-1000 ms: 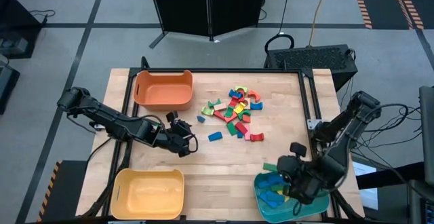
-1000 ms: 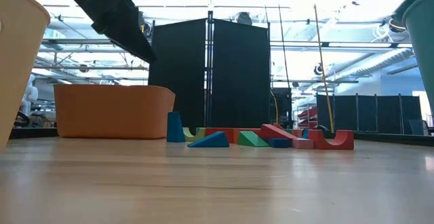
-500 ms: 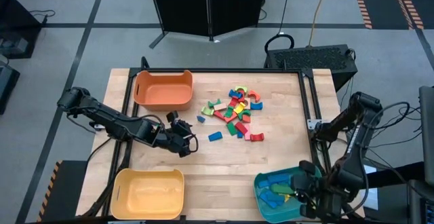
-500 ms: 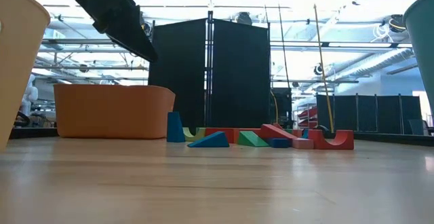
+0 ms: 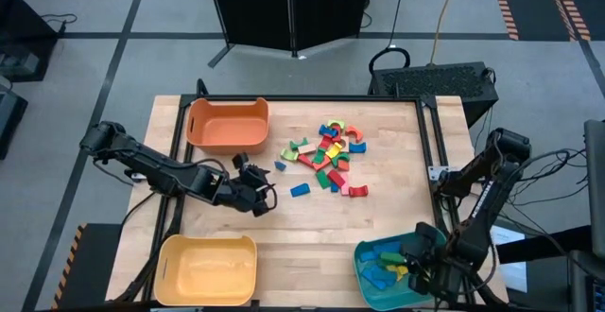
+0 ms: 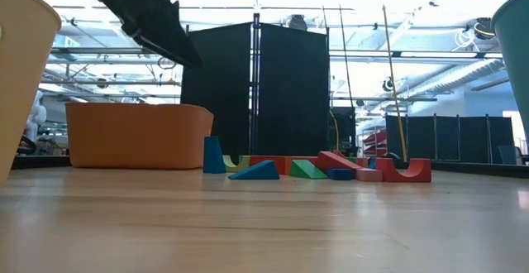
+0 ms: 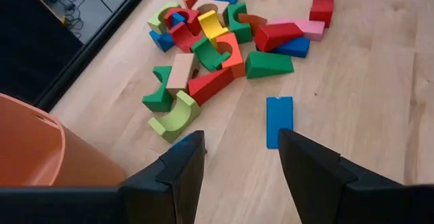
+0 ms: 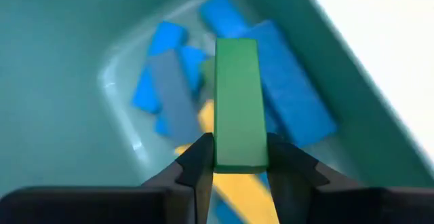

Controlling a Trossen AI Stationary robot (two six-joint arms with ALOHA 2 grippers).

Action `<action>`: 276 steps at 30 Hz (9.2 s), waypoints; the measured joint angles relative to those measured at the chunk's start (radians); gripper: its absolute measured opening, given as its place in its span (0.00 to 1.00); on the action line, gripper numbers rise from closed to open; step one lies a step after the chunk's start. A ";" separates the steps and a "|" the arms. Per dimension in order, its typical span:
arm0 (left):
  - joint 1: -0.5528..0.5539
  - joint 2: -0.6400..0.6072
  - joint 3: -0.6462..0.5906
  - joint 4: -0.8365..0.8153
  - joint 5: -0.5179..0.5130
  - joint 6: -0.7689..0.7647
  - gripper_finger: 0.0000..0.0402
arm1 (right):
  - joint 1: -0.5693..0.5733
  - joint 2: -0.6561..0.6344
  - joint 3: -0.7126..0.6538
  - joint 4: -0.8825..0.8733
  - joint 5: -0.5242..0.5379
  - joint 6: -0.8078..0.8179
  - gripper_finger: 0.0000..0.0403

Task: Sort blocks by size
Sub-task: Put the green rectangular block into the blue bin, then put the light green arch block into the orange bin, then put the blue arch block into the orange bin

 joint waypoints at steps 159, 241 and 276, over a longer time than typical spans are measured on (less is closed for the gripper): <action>0.666 0.504 0.234 -0.044 0.682 0.705 0.70 | -1.484 -0.002 0.094 0.555 -0.186 -1.600 0.30; 1.007 0.107 0.168 -0.419 0.547 0.548 0.48 | -1.468 0.040 -0.003 0.598 -0.319 -1.490 0.28; 1.006 0.106 0.168 -0.366 0.517 0.581 0.59 | -1.471 0.161 0.068 0.009 -0.053 -1.296 0.31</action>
